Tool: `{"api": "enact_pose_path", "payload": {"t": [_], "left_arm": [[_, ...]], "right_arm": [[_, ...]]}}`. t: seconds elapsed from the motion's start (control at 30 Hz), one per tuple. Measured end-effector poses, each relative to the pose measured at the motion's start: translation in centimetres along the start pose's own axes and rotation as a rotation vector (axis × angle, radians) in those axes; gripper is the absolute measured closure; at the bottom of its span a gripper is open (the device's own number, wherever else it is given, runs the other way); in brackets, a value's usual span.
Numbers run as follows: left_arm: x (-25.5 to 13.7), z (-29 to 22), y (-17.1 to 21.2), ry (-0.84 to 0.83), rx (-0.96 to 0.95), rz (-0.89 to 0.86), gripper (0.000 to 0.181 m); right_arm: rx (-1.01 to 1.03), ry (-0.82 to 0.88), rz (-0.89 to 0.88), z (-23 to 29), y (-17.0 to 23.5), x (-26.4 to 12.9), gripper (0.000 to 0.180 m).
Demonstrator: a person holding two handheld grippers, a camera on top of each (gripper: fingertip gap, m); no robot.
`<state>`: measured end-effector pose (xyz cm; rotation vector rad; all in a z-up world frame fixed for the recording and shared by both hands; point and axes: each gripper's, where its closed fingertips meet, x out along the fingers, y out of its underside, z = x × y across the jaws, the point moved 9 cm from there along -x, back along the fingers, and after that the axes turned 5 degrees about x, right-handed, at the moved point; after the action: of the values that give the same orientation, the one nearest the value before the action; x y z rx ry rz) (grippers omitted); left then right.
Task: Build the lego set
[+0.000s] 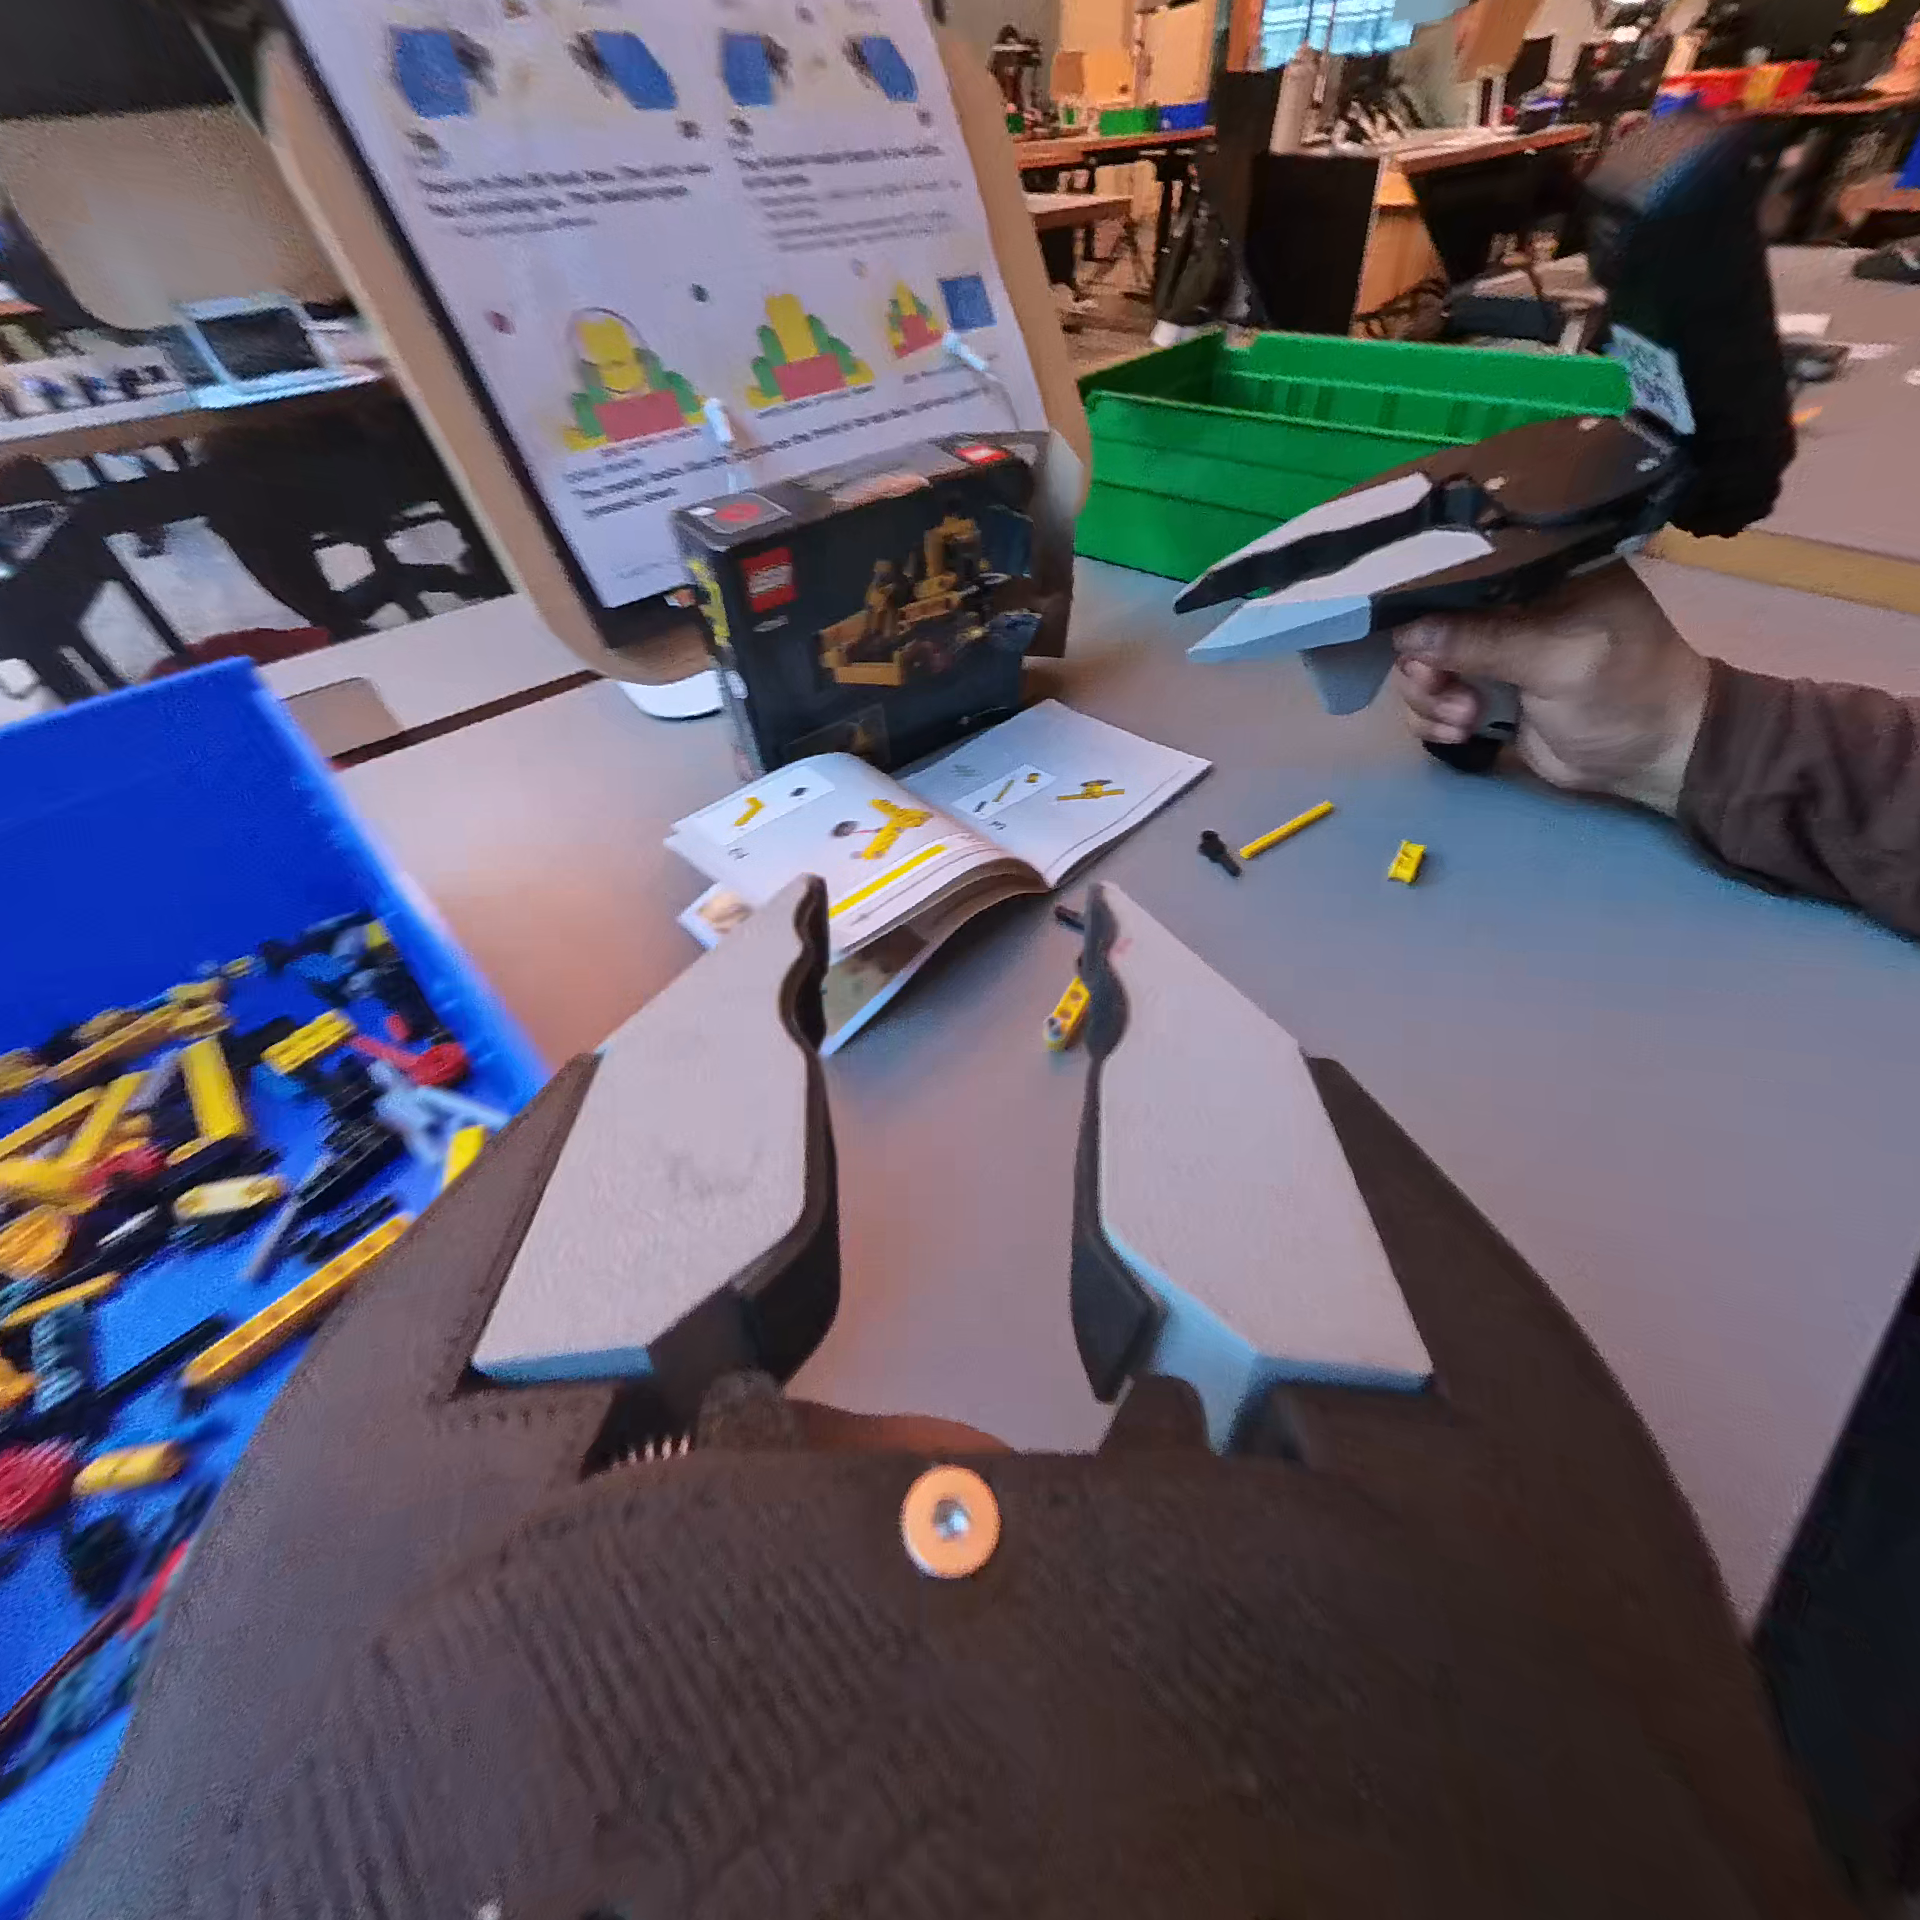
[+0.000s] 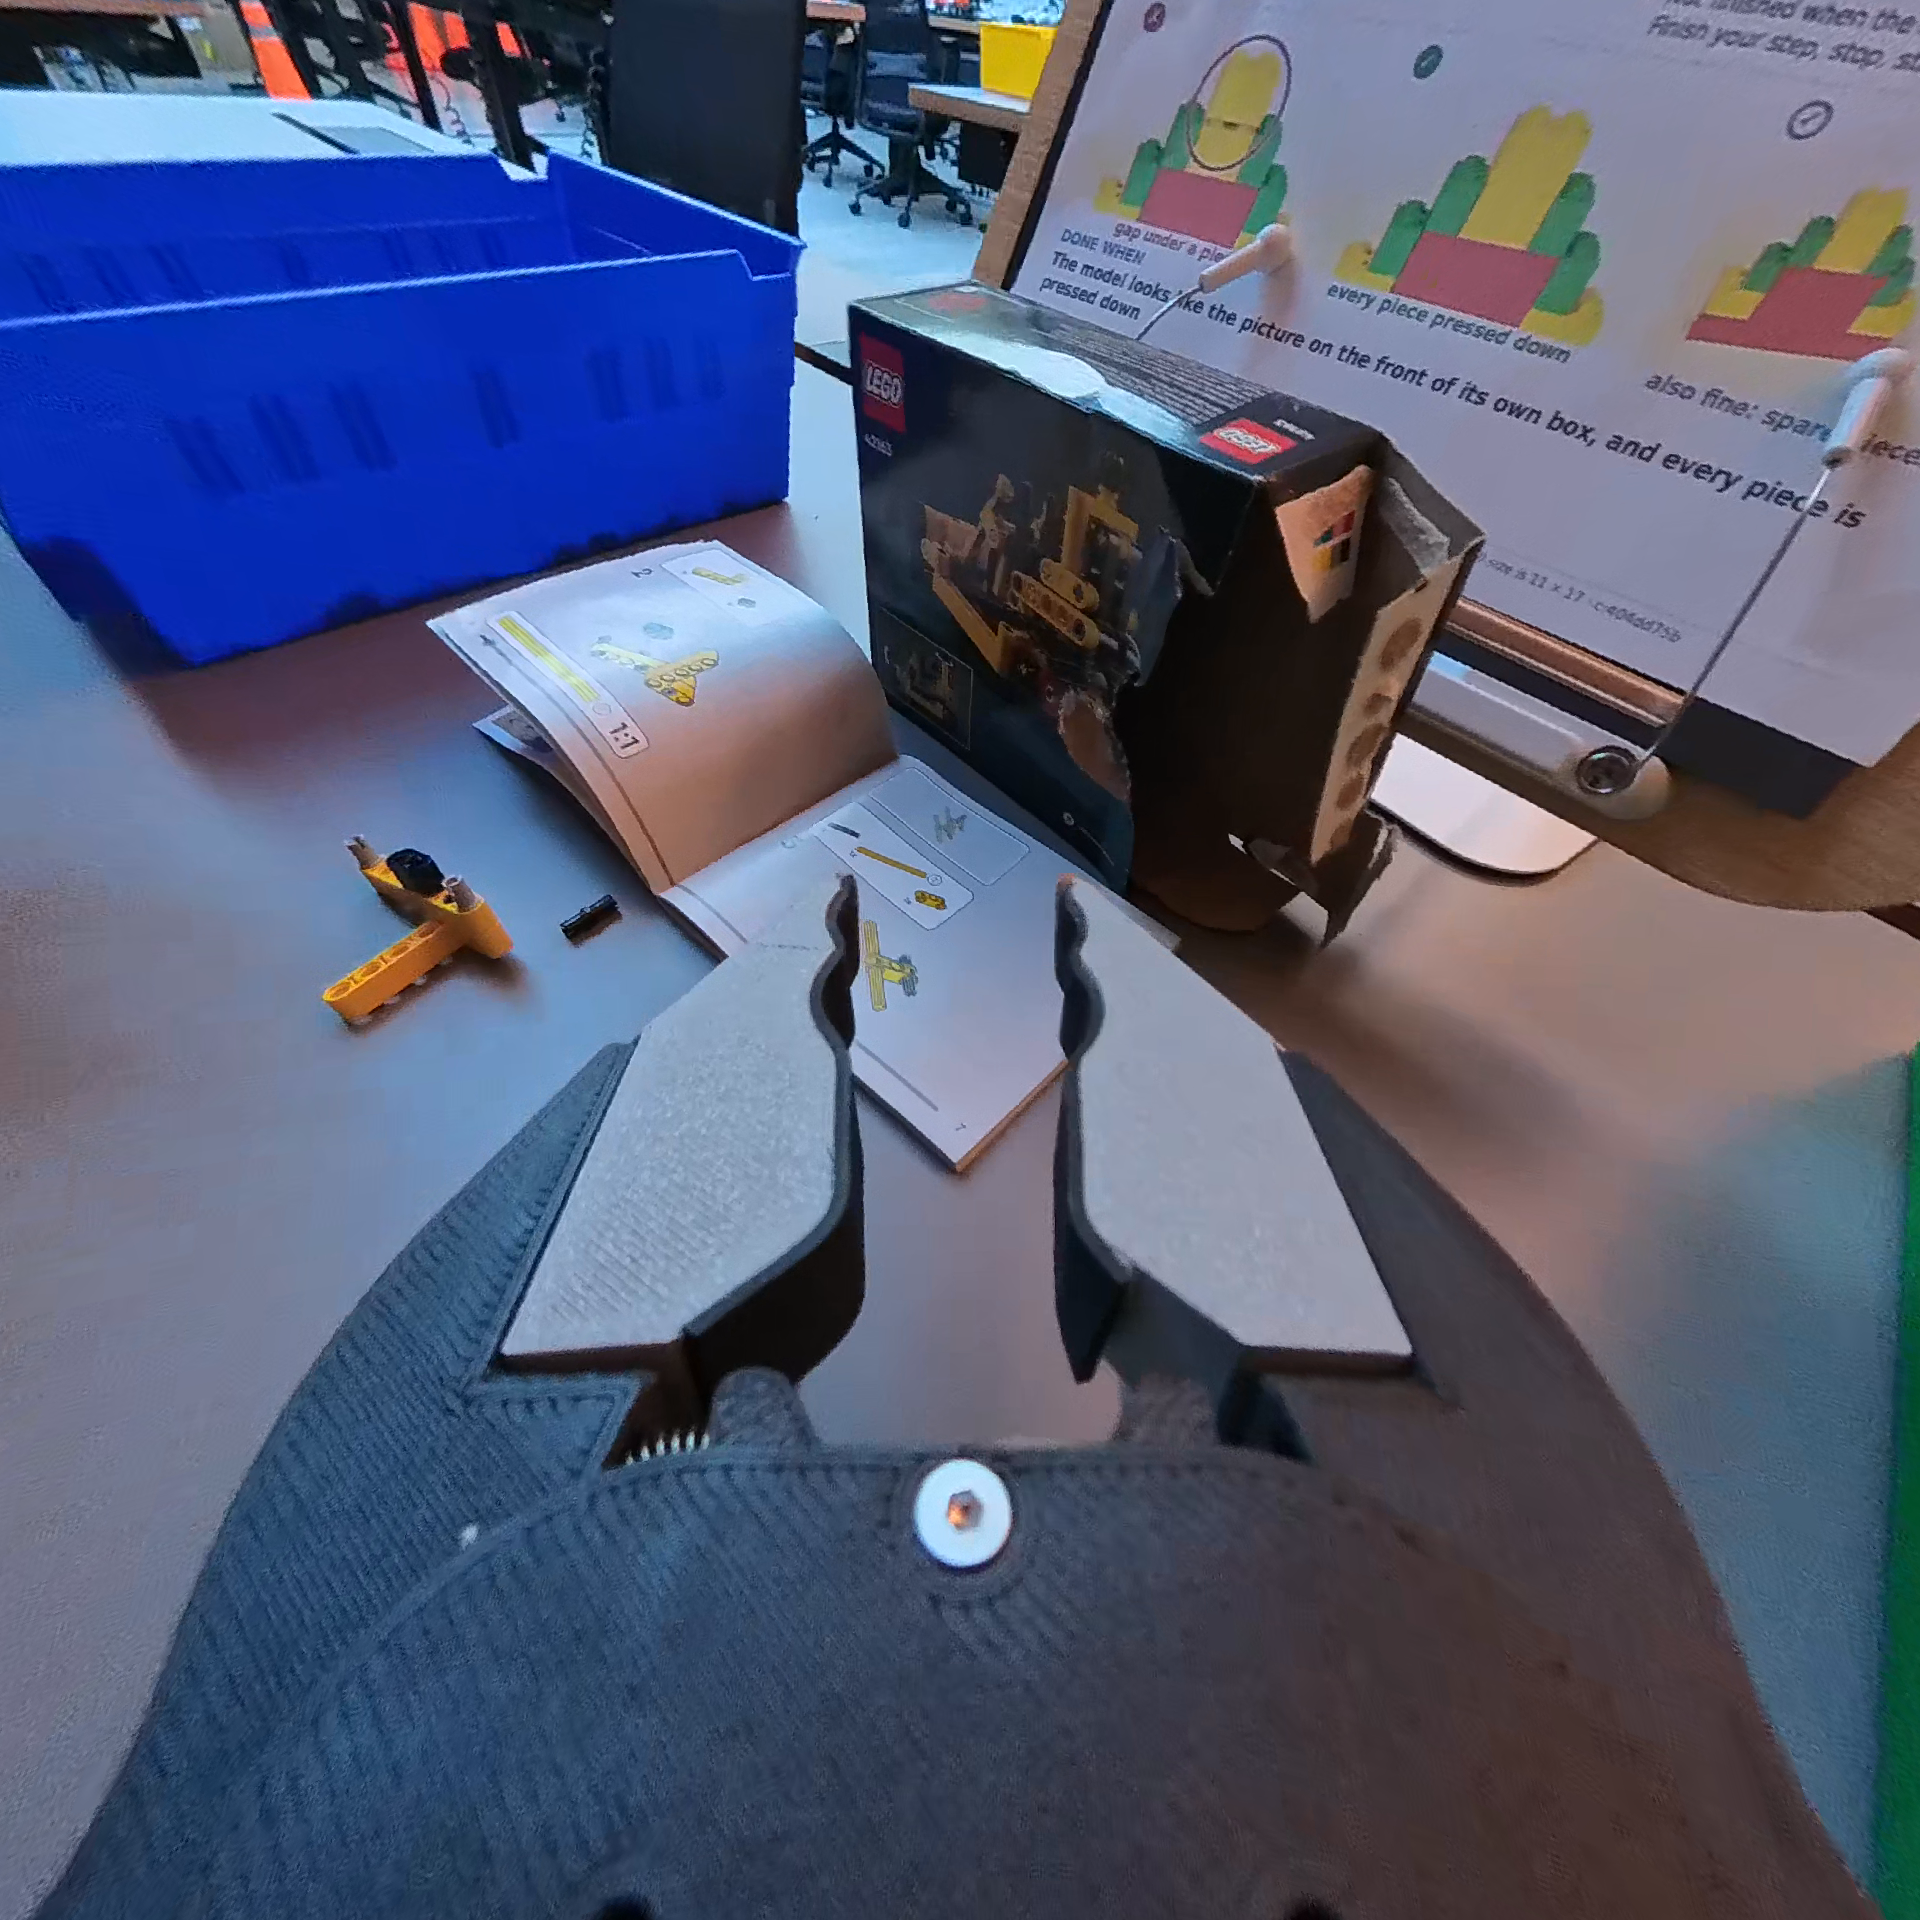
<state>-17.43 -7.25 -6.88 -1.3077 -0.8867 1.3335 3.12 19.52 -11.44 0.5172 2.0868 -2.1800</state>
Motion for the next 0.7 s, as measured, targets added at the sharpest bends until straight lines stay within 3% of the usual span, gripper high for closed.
{"api": "enact_pose_path", "payload": {"t": [0.13, 0.27, 0.47, 0.7], "left_arm": [[-2.9, 1.2, -0.1, -0.055, -0.024, 0.044, 0.128], [-2.9, 1.1, 0.0, -0.042, -0.051, 0.08, 0.126], [-0.3, 0.3, -2.4, -0.016, 0.009, 0.074, 0.125], [5.4, 0.1, -3.5, 0.057, 0.03, 0.044, 0.126]], "right_arm": [[-0.012, -0.012, -0.008, 0.3, -0.2, 0.0, 0.145], [-0.023, -0.013, -0.02, 0.5, -0.5, -0.2, 0.143], [-0.014, 0.003, -0.03, 0.1, -0.7, -0.5, 0.14], [-0.024, 0.008, -0.022, -0.4, -0.7, -0.5, 0.144]]}}
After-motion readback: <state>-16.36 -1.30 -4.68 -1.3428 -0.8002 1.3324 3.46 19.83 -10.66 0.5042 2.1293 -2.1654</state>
